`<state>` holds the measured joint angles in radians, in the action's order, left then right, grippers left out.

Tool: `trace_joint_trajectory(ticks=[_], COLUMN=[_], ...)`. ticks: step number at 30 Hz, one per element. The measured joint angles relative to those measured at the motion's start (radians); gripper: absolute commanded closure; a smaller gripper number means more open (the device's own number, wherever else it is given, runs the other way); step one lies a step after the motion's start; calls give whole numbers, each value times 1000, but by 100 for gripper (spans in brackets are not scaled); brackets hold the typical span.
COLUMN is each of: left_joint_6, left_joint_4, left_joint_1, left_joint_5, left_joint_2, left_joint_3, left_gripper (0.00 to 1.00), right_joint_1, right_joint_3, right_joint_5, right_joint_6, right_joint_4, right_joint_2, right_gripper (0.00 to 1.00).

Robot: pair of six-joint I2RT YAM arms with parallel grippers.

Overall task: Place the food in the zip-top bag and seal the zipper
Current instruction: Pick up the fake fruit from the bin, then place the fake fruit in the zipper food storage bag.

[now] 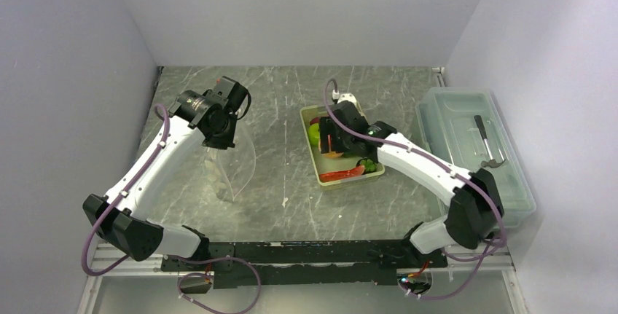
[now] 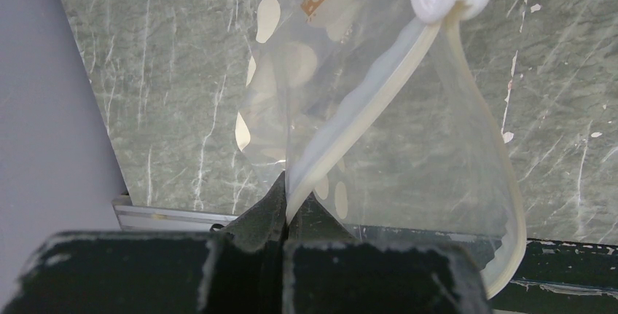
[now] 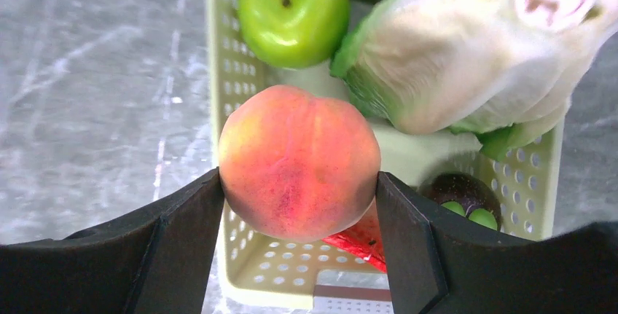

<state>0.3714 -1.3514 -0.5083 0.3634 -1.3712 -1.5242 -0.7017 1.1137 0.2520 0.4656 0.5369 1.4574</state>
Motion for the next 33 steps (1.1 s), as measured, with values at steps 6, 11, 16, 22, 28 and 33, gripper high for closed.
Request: trace_joint_trajectory(ticks=[6, 11, 16, 22, 28, 33], left_joint_6=[0, 0, 0, 0, 0, 8], left_joint_4=[0, -2, -3, -3, -1, 1], left_joint_1=[0, 0, 0, 0, 0, 0], left_joint_5=[0, -8, -23, -40, -62, -87], left_joint_2=[0, 0, 0, 0, 0, 0], left_joint_3=[-2, -10, -13, -16, -19, -19], left_gripper=[100, 100, 100, 100, 100, 100], right_joint_1=[-9, -50, -145, -268, -327, -357], right_joint_3=[45, 63, 112, 144, 165, 212], right_joint_5=[-80, -209, -305, -356, -414, -443], right_joint_6=[-38, -63, -95, -130, -145, -152], right_joint_4=[-2, -29, -74, -151, -217, -261], right_joint_2=[-97, -158, -175, -175, -156, -106], right_gripper=[64, 64, 63, 64, 64, 64])
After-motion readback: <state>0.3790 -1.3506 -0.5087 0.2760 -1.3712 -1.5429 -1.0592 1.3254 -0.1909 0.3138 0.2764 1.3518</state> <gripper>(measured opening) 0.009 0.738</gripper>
